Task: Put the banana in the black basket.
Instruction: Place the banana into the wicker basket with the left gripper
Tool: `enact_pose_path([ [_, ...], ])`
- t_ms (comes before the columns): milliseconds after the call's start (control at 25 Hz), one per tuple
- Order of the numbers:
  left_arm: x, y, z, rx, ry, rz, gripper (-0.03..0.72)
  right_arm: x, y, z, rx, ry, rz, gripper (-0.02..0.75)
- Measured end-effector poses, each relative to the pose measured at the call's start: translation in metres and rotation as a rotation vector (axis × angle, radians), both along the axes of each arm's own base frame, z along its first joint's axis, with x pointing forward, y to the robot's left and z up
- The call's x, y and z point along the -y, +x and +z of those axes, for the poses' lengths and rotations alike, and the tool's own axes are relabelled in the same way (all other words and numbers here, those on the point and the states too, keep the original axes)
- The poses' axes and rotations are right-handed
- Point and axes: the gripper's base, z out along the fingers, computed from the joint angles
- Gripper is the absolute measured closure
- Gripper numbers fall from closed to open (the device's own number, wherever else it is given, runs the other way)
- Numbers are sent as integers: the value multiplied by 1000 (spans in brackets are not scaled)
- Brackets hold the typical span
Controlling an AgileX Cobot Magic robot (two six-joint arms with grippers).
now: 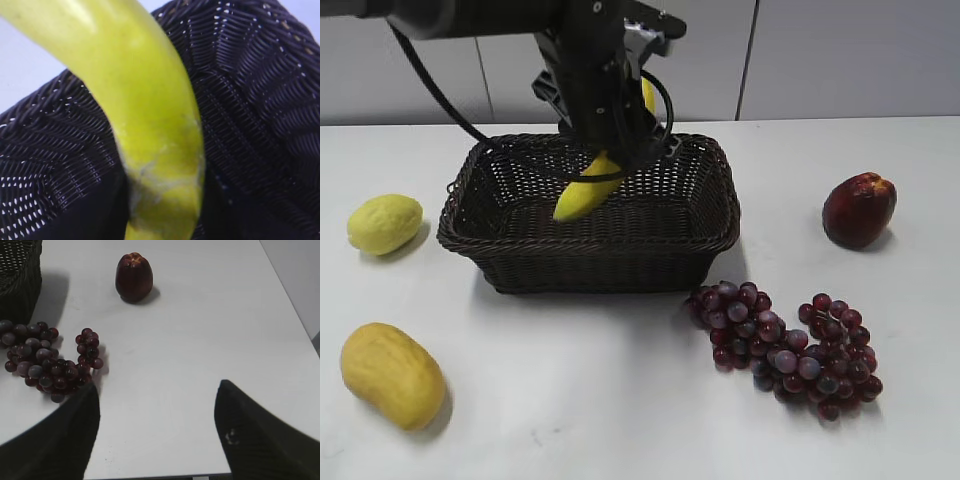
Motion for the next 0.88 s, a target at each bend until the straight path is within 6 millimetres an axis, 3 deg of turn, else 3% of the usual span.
enact_pose_path([
  [240, 1, 2, -10, -15, 21, -7, 53, 0, 0, 0, 1, 0, 0, 166],
  [520, -5, 0, -4, -14, 67, -4, 38, 0, 0, 0, 0, 0, 0, 166],
  [640, -12, -7, 14, -23, 77, 12, 36, 0, 0, 0, 0, 0, 0, 166],
  [880, -33, -36, 67, -88, 42, 58, 51, 0, 0, 0, 1, -1, 0, 166],
])
